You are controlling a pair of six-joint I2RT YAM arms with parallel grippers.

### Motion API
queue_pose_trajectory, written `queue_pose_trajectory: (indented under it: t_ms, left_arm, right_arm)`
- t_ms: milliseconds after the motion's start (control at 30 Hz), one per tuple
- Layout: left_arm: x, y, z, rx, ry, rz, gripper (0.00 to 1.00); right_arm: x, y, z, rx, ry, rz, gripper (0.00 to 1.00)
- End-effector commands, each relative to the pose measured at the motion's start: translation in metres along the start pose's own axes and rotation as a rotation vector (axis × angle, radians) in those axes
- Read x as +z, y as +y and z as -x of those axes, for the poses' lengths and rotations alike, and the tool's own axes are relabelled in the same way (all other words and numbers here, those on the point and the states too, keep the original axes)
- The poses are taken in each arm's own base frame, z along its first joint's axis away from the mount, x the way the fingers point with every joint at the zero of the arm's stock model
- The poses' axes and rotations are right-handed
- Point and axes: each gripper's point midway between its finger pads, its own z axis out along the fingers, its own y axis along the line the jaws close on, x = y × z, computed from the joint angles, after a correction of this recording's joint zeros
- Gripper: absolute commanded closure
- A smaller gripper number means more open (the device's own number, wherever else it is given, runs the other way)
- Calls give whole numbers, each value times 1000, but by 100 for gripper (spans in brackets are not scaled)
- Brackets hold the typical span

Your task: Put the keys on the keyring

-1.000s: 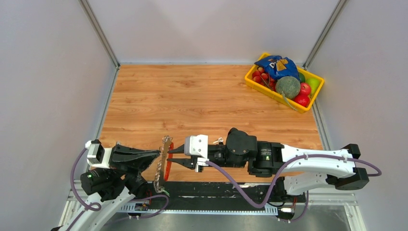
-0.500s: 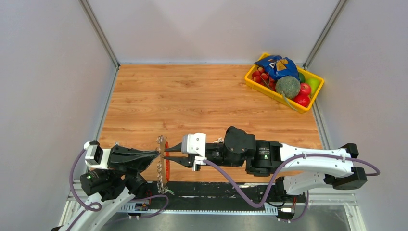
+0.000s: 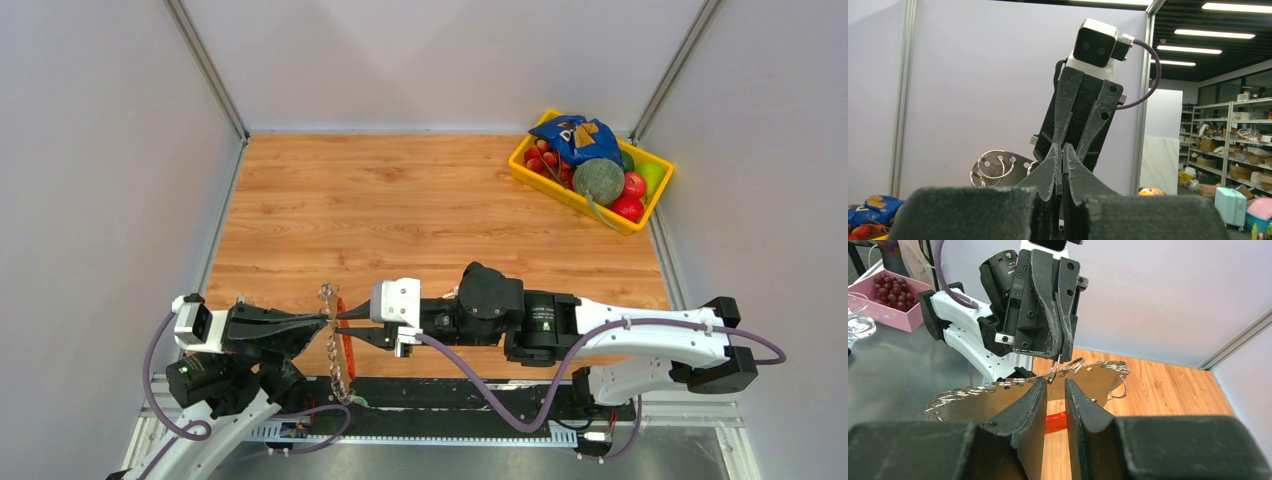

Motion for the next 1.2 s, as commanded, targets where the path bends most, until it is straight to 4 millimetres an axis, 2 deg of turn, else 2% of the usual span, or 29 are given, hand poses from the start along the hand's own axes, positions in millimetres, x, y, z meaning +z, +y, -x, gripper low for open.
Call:
queue_pose_trajectory:
  t_ms: [0,700,800,867,1167]
  left_arm:
    - [-1,-10,12,18,-45,-31,100]
    - [-1,-12,10,17,-35,-43,100]
    - [-1,-12,10,17,-33,-47,100]
    - [-1,-13,10,16,-32,-51,100]
    - [-2,-16,4,-2,1,-68,100]
  right_arm:
    - [0,-1,29,3,-79,11,75]
    - [6,1,29,1,-74,19,82]
    - [7,1,28,0,-70,21,87]
    - [7,0,28,-3,-68,19,99]
    - [3,1,28,-2,-65,24,100]
